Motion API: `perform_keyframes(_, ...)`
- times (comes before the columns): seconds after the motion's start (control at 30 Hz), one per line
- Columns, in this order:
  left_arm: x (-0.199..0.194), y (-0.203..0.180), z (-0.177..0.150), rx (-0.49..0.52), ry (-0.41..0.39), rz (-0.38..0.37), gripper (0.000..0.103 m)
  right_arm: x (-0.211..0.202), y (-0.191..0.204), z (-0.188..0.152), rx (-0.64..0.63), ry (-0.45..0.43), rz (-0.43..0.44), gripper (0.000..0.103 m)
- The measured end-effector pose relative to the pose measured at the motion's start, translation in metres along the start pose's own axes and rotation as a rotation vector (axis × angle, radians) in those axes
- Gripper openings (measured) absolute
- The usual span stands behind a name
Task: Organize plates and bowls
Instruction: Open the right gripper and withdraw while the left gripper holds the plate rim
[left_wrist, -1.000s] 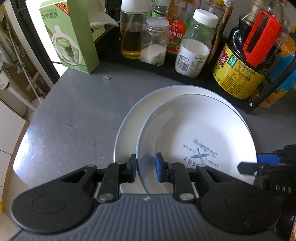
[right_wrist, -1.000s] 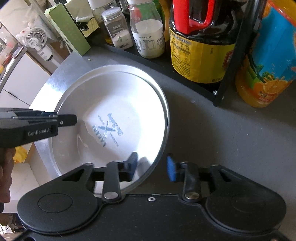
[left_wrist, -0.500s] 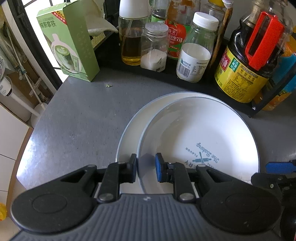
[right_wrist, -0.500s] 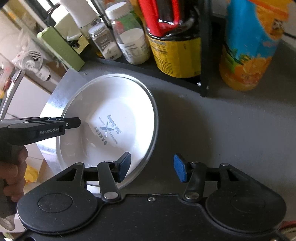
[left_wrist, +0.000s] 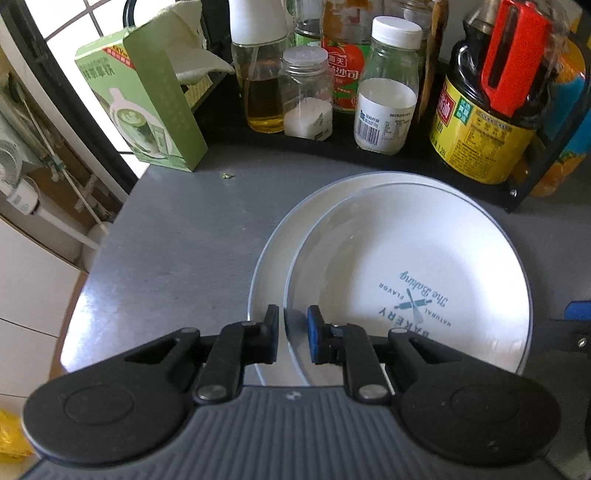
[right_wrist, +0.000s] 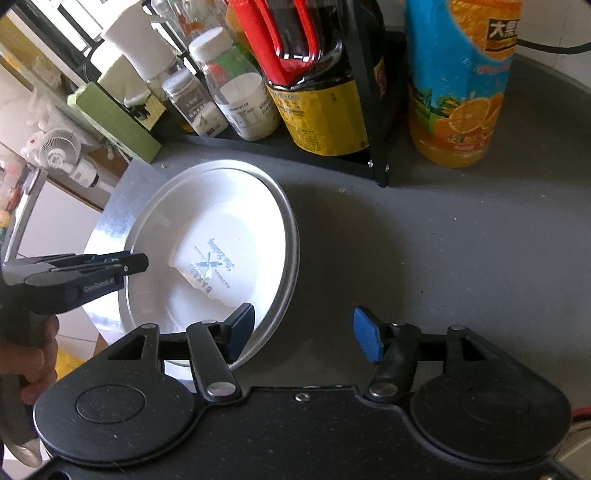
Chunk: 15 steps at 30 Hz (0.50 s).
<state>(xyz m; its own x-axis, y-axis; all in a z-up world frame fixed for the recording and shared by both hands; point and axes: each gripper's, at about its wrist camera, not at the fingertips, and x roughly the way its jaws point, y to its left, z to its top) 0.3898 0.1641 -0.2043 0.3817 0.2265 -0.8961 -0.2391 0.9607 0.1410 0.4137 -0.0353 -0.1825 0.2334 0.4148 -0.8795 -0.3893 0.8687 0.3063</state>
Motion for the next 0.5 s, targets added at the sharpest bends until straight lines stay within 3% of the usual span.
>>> perform_keyframes(0.13, -0.010, 0.000, 0.001, -0.025, -0.009, 0.029, 0.021, -0.010, -0.001, -0.003, 0.006, -0.024, 0.010, 0.067)
perform_keyframes(0.23, -0.020, 0.001, 0.004, -0.061, -0.008, 0.009, 0.025, -0.021, -0.005, -0.008, 0.012, -0.049, 0.014, 0.072)
perform_keyframes(0.33, -0.035, -0.005, 0.005, -0.089, -0.002, -0.007, 0.042, -0.036, -0.010, -0.015, 0.022, -0.076, 0.025, 0.075)
perform_keyframes(0.4, -0.050, -0.014, 0.005, -0.090, -0.032, -0.016, 0.062, -0.050, -0.015, -0.020, 0.027, -0.107, 0.024, 0.081)
perform_keyframes(0.5, -0.070, -0.030, 0.003, -0.078, -0.062, -0.062, 0.082, -0.073, -0.025, -0.030, 0.030, -0.156, 0.032, 0.094)
